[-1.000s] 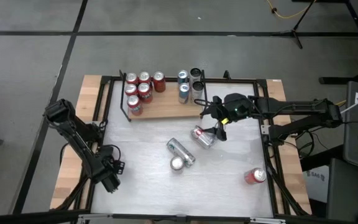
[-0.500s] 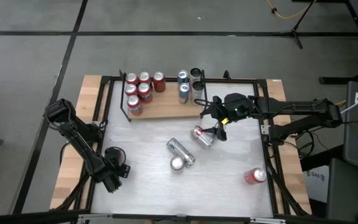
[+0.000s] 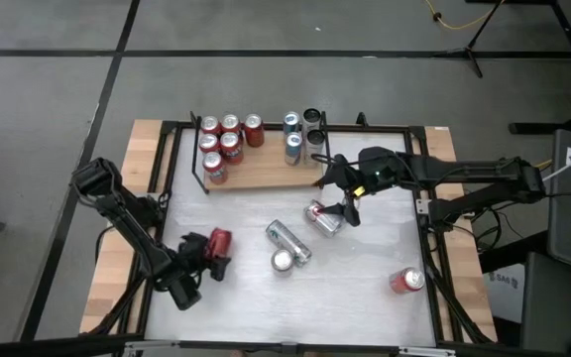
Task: Place canned beverage on shelf
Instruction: Put the red black soda can on the shelf aligned with the other red black soda can
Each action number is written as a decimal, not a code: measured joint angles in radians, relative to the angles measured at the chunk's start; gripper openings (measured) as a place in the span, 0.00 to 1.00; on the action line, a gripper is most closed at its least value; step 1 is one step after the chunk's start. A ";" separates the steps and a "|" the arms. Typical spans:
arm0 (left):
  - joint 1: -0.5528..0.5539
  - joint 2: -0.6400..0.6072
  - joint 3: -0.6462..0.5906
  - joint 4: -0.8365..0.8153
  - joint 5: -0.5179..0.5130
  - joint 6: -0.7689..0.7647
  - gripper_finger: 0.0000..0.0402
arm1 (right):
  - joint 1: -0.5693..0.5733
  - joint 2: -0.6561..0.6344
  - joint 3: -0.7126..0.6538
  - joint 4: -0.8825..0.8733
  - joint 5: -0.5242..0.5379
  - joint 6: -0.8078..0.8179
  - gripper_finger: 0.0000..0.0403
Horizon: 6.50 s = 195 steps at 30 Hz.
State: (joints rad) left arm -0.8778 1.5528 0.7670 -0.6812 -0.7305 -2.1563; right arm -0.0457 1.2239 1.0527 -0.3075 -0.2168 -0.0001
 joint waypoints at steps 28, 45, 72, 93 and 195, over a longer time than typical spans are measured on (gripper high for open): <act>0.359 0.000 0.001 0.764 -0.630 1.454 0.72 | 0.028 0.266 0.000 0.564 0.109 0.366 0.87; 0.430 -0.001 0.001 1.130 -0.547 1.941 0.72 | 0.061 0.307 0.001 0.628 0.199 0.307 0.87; 0.556 -0.001 0.001 1.299 -0.310 2.140 0.72 | 0.058 0.331 0.001 0.672 0.198 0.281 0.79; 0.525 -0.002 0.004 1.297 -0.288 2.143 0.83 | 0.059 0.302 0.000 0.662 0.164 0.199 0.71; 0.290 -0.001 0.259 1.239 -0.017 1.998 0.83 | 0.582 0.585 0.003 0.459 0.051 -0.136 0.75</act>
State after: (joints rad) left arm -0.5880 1.5520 1.0256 0.5579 -0.7471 -0.1579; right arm 0.5365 1.8091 1.0561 0.1513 -0.1654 -0.1364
